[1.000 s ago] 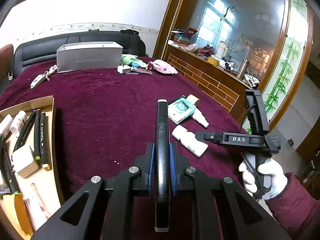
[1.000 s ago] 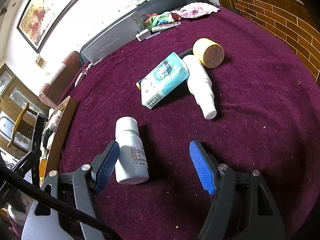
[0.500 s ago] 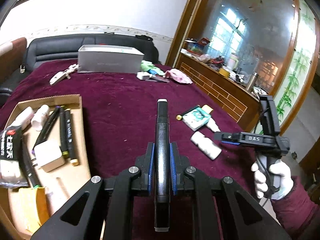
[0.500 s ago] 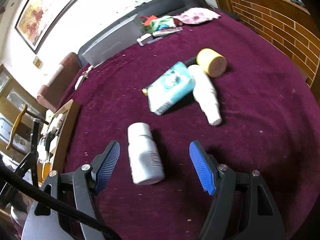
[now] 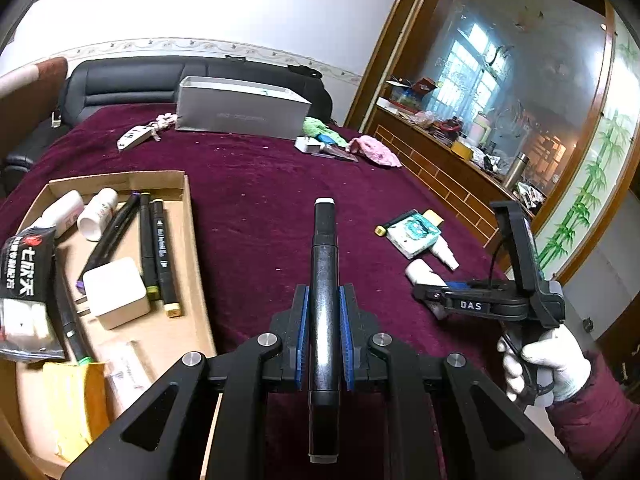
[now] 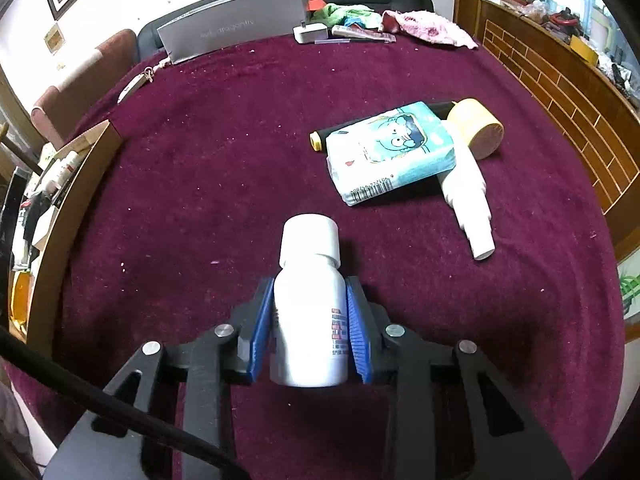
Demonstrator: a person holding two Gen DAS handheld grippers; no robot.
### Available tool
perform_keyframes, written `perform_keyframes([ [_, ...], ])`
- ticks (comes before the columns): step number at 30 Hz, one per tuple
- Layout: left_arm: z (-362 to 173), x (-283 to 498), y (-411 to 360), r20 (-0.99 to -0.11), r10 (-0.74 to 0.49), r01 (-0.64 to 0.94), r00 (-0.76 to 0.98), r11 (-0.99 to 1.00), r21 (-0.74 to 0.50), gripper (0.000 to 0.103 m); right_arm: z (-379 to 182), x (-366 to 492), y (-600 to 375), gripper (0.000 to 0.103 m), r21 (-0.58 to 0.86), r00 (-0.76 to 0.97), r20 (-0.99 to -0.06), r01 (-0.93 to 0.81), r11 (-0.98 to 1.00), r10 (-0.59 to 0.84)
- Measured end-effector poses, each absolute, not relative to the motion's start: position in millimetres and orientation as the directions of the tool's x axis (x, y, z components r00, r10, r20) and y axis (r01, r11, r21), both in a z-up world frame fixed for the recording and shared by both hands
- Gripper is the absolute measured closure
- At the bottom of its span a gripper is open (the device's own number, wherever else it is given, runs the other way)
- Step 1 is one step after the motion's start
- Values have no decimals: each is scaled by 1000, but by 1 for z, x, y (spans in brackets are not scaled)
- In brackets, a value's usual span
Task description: Organize objects
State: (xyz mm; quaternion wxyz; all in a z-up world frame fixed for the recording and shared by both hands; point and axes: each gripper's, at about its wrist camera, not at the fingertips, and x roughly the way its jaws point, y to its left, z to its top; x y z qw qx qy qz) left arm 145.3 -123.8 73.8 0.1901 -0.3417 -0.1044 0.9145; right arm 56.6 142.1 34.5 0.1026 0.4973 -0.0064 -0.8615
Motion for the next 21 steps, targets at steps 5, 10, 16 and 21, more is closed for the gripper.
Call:
perform_keyframes([
  [5,75,148,-148,-585,384,-227,-714,-918,-326,91,40,61,149,71,234,-457,-843,160,-959,-282],
  [10,77,159,-191,-596,291,-122,-748,-944,-307,91,56,64,141,71,444,-404,-775,198,-874,-485],
  [16,59,167,-241,-652,182,31,-736,-953,-302,91,76,64,85,71,572,-314,-697,299,-764,-645],
  [21,40,169,-262,-683,170,85,-710,-942,-323,91,81,65,20,71,614,-216,-674,368,-698,-707],
])
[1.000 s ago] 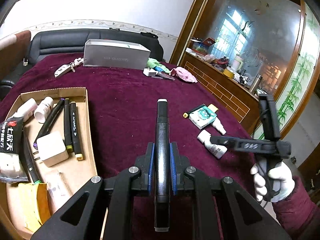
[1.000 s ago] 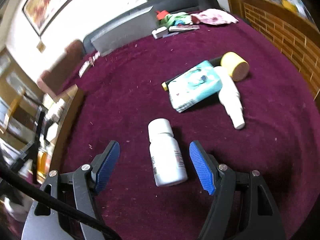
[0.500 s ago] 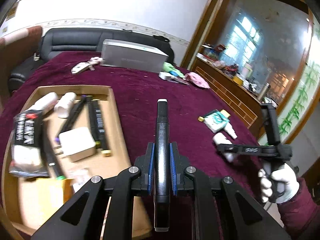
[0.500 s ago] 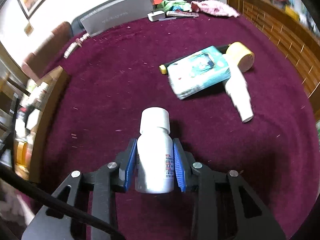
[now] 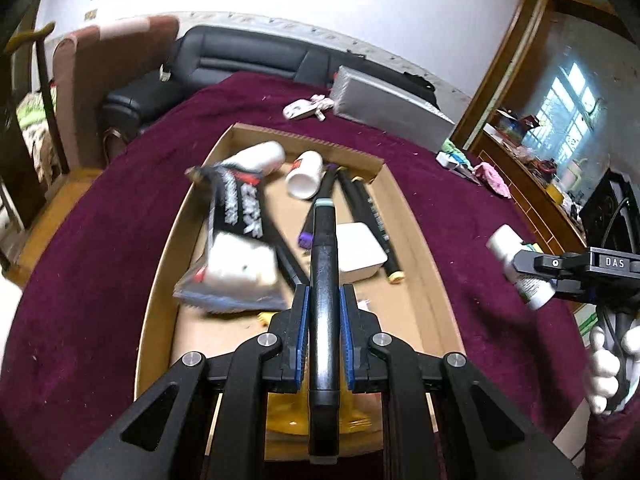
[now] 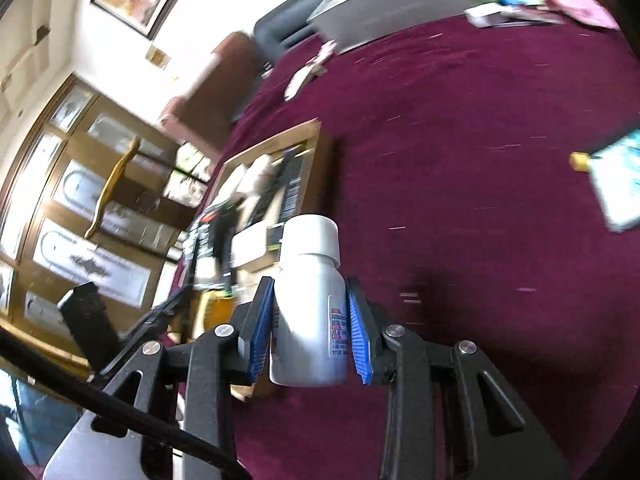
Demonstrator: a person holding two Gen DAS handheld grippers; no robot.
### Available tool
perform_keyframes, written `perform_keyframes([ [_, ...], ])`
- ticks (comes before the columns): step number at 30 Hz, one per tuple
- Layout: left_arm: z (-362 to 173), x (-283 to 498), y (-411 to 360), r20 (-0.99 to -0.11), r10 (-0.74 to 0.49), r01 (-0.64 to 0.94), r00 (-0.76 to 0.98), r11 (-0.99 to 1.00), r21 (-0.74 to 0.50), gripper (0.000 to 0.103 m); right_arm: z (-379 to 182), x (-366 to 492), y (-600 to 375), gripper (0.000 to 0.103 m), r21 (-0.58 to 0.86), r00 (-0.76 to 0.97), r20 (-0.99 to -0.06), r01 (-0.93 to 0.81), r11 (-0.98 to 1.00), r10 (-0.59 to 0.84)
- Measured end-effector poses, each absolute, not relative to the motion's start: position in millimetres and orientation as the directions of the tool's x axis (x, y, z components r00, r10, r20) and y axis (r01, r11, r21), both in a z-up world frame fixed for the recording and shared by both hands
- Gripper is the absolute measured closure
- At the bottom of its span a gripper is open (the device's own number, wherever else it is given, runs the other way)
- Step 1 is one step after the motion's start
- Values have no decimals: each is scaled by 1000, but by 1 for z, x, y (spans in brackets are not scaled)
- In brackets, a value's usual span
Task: Organize objects
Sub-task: 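Carry the marker with left tool while right tool carries the pill bottle into the tray, then move both open tools back toward the remaining items on the table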
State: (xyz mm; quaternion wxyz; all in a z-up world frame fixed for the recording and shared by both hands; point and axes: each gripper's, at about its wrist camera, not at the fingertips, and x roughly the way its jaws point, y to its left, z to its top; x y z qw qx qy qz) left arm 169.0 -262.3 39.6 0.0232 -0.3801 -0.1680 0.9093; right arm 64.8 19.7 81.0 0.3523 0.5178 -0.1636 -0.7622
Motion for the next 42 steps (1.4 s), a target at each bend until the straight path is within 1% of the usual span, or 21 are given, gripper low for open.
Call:
perform_keyframes([
  [3,36,166,-266,-690,180,92,-701,-937,-338,91,76,67,-20,70,627,-151,-677,394,-672,-720],
  [7,35,149,-265,-713,191,85,-674,-939,-332,91,72,73,-58,70,599,-114,-705,434,-673,-700],
  [10,32,128,-262,-750,184,106,-635,-941,-320,91,68,74,-79,70,538,-125,-748,462,-705,-652],
  [14,24,110,-271,-777,184,139,-602,-934,-329,91,61,74,-98,70,452,-148,-797,498,-740,-586],
  [18,17,106,-278,-782,188,162,-594,-924,-345,91,55,78,-113,70,377,-162,-831,538,-754,-532],
  [23,15,107,-283,-759,211,173,-615,-904,-391,90,45,80,-123,70,296,-187,-865,558,-775,-465],
  [25,20,111,-286,-746,215,176,-630,-896,-407,85,46,80,-125,70,268,-210,-868,566,-779,-451],
  [27,25,115,-288,-726,230,171,-648,-885,-432,75,51,82,-122,69,269,-222,-860,567,-779,-459],
  [28,29,118,-289,-714,239,169,-658,-878,-449,71,54,83,-120,68,278,-226,-853,567,-775,-471],
  [29,33,122,-289,-703,241,168,-669,-872,-459,63,57,84,-117,67,286,-230,-845,568,-772,-483],
  [30,38,126,-289,-693,236,167,-681,-872,-460,58,62,87,-112,67,293,-241,-833,571,-767,-498],
  [32,51,136,-286,-659,227,146,-717,-876,-461,57,70,90,-105,65,304,-263,-812,571,-762,-521],
  [35,66,147,-281,-621,216,118,-753,-885,-450,56,83,97,-86,56,355,-296,-754,568,-743,-586],
  [37,78,153,-277,-589,221,95,-777,-884,-457,55,90,101,-66,53,398,-323,-709,550,-734,-626],
  [38,86,157,-272,-563,232,72,-793,-882,-465,53,92,101,-58,53,419,-334,-690,540,-730,-642],
  [39,91,160,-268,-545,241,53,-803,-882,-468,48,94,102,-44,52,445,-352,-663,524,-726,-661],
  [40,98,162,-261,-525,252,27,-813,-884,-466,45,94,102,-37,51,458,-367,-648,512,-727,-667],
  [41,106,165,-250,-502,271,-14,-822,-889,-457,42,95,103,-24,47,471,-389,-632,494,-731,-670],
  [42,111,166,-242,-492,285,-40,-823,-892,-450,41,96,104,-12,41,479,-410,-619,478,-736,-669],
])
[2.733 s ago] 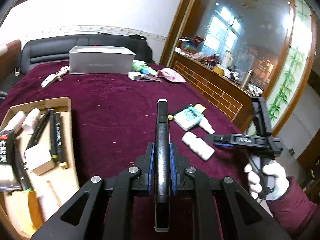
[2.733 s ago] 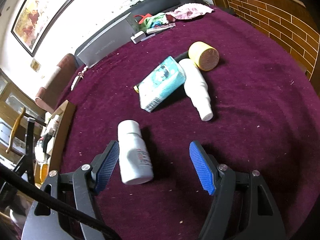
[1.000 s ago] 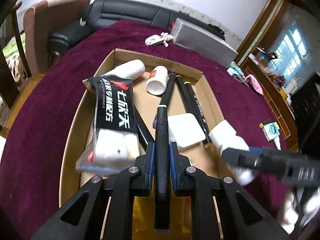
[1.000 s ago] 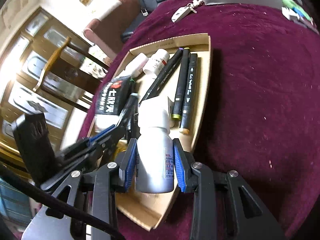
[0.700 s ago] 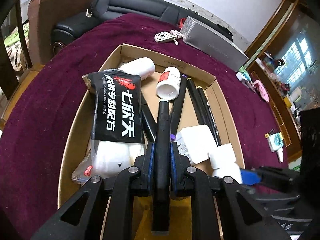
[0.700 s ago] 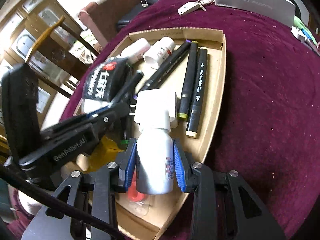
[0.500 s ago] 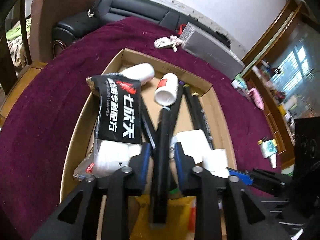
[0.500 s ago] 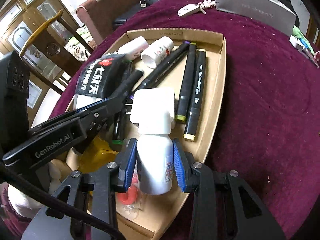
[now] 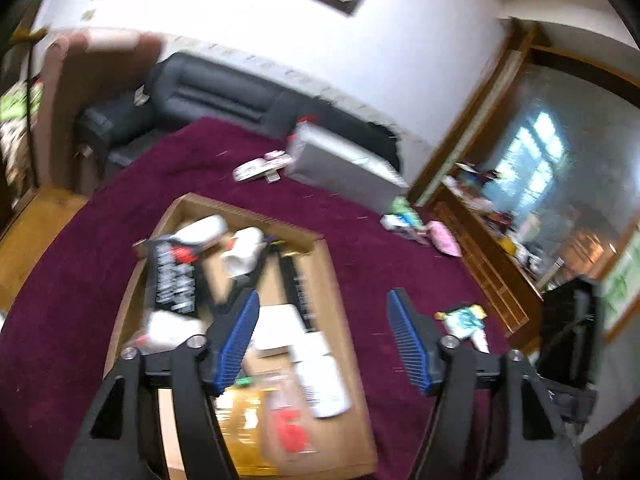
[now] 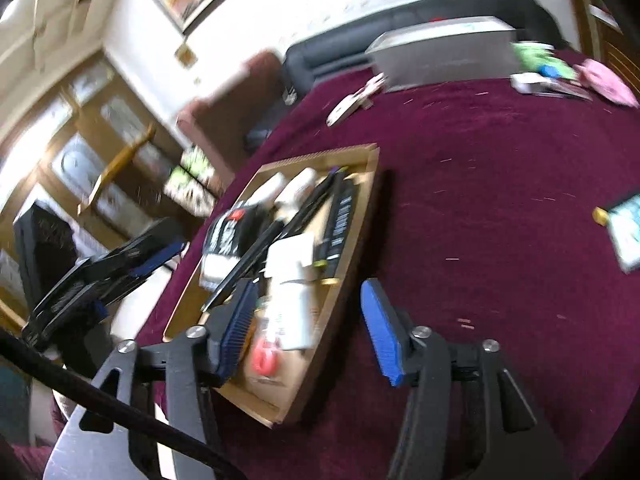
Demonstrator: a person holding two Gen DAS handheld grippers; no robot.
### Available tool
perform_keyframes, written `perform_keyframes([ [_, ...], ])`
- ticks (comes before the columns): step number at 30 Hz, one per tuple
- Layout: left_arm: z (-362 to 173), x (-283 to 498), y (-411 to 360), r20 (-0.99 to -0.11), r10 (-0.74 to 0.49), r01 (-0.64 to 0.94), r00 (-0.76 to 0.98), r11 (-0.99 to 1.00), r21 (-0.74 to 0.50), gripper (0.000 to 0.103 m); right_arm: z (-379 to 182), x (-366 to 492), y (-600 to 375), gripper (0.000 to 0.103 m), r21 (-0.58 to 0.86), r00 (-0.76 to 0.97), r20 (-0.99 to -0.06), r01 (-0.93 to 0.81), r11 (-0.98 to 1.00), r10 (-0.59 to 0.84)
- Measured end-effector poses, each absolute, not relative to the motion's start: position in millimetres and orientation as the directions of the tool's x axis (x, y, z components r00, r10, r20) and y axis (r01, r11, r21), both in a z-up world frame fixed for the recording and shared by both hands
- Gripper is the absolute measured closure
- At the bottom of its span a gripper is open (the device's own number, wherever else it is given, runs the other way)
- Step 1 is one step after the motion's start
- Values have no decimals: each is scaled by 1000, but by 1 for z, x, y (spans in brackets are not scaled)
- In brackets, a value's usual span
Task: Organize objects
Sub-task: 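Move both open tools back toward the remaining items on the table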
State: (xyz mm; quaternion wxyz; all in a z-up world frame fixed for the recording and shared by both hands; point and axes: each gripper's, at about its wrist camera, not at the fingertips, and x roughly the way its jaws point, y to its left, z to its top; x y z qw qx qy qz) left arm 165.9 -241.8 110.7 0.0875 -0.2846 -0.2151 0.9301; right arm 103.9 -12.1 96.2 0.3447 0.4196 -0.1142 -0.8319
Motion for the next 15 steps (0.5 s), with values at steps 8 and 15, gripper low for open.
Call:
perform_keyframes([
  [8,113,152,-147,-523,447,-241,-726,-877,-415,41,79,105,90,38,549,-548,-587,271,-790,-596],
  [15,99,149,-93,-594,484,-298,-642,-872,-388,41,60,94,159,38,537,-617,-605,150,-830,-503],
])
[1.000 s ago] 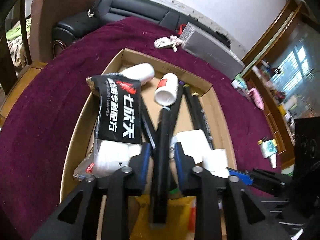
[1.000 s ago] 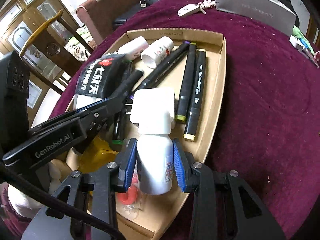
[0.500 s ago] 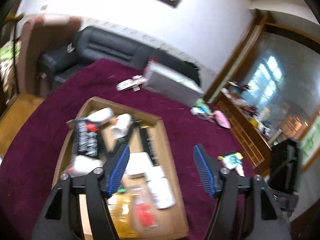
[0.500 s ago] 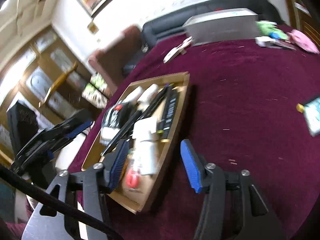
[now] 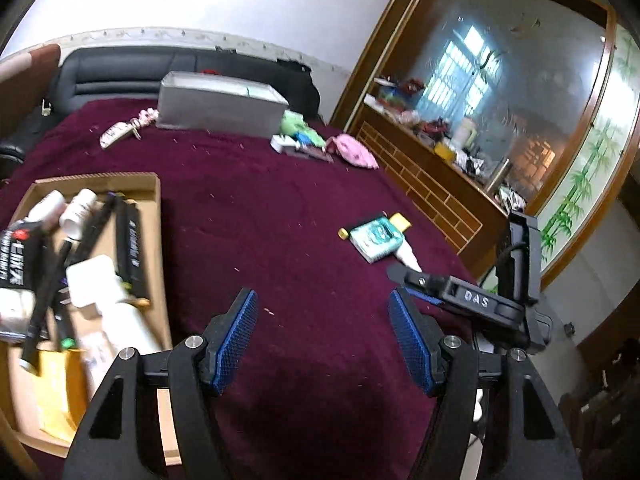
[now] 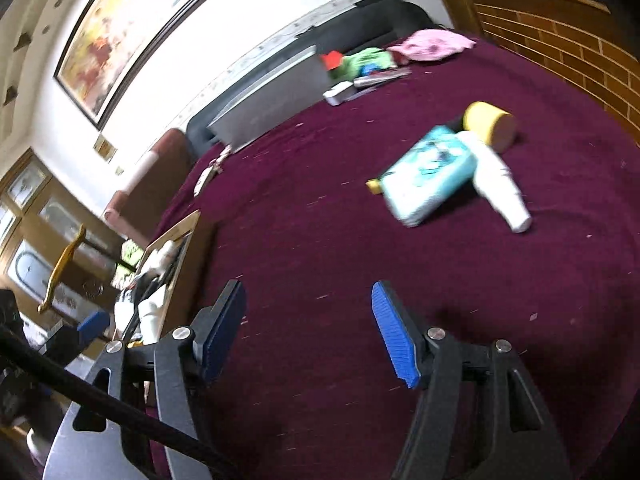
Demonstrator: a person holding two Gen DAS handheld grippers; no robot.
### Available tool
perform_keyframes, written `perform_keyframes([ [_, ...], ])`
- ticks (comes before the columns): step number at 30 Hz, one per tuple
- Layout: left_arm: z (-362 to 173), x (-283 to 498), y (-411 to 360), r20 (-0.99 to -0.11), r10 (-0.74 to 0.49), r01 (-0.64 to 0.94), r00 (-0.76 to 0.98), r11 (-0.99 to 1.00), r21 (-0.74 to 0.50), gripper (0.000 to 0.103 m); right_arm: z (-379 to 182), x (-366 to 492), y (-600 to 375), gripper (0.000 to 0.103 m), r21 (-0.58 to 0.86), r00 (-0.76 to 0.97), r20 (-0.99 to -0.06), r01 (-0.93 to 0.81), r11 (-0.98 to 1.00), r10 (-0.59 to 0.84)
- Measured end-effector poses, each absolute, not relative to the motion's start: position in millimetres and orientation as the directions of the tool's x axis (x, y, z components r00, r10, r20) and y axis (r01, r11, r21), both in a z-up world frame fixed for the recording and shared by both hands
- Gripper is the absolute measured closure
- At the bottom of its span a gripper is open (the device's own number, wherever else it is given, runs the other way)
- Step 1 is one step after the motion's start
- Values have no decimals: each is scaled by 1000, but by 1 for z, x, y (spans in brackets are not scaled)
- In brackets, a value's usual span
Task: Organize objects
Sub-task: 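Move both open tools back toward the remaining items on the table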
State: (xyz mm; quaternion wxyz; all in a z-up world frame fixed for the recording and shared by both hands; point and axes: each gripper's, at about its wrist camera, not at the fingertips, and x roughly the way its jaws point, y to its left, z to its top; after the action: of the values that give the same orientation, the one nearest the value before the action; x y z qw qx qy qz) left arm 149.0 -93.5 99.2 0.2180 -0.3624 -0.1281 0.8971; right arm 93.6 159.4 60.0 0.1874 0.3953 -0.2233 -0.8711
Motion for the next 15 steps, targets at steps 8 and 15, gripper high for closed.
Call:
perform_keyframes([
  [8,95,145,-65,-622,490,-322,-610,-871,-370,41,44,94,188,34,635,-630,-525,159,-756,-573],
  [15,82,137,-59,-645,498,-305,-580,-867,-395,41,46,96,177,32,595,-616,-542,200,-779,-572],
])
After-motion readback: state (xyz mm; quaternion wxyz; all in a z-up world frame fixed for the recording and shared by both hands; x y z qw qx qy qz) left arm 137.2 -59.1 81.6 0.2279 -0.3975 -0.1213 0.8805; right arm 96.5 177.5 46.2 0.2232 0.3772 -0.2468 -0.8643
